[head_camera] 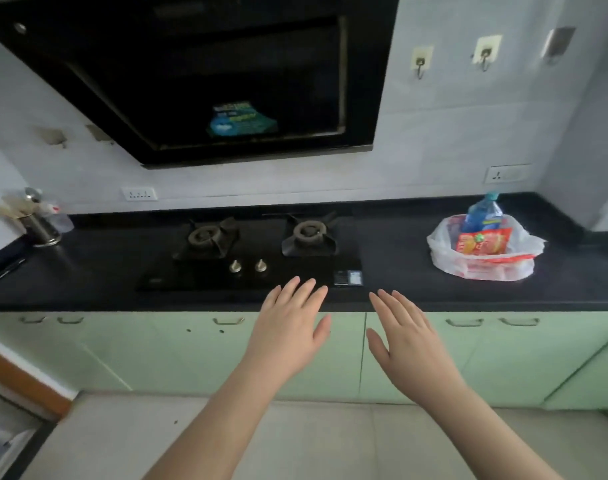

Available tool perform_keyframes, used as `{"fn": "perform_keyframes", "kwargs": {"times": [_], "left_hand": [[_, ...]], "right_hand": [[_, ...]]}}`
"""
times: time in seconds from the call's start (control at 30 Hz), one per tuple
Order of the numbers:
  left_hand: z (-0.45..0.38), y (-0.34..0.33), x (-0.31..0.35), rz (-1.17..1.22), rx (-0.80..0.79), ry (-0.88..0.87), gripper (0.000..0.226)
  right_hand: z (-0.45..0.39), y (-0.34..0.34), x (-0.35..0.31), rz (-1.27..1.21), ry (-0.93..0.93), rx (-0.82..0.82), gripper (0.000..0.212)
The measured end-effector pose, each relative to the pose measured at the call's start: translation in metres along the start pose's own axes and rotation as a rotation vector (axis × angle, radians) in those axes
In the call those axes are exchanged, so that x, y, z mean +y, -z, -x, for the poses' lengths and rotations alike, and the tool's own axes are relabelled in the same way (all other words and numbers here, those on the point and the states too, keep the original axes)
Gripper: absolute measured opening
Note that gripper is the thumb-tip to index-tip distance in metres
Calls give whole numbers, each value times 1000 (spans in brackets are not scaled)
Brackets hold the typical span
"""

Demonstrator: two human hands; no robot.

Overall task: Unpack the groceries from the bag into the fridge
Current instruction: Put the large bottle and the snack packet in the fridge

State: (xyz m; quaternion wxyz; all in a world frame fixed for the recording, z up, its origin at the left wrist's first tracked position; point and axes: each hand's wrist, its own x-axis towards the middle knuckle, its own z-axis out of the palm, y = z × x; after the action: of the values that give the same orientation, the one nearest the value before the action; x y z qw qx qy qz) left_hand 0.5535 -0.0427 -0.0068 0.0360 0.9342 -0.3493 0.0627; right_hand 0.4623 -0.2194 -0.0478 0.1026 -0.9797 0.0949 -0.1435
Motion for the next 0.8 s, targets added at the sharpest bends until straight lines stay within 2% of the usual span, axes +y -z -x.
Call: {"fn": "perform_keyframes", "kwargs": {"times": [0.17,0.27,0.33,0.4,0.8], "left_hand": [[-44,-16,57,11,-23,-140,56],[-70,-26,77,12,2,-208,65],[-90,-33,89,24,3,-250,61],[-108,-42,99,51,-18,-301,56],[-248,-58,135,107,46,-529,58]], "right_hand": [[7,17,58,24,-107,38,60],[4,19,85,31,-163,66,60],[0,19,103,27,-196,78,58],[-9,19,119,28,-230,71,60],[-68,29,188,129,-445,144,63]]}}
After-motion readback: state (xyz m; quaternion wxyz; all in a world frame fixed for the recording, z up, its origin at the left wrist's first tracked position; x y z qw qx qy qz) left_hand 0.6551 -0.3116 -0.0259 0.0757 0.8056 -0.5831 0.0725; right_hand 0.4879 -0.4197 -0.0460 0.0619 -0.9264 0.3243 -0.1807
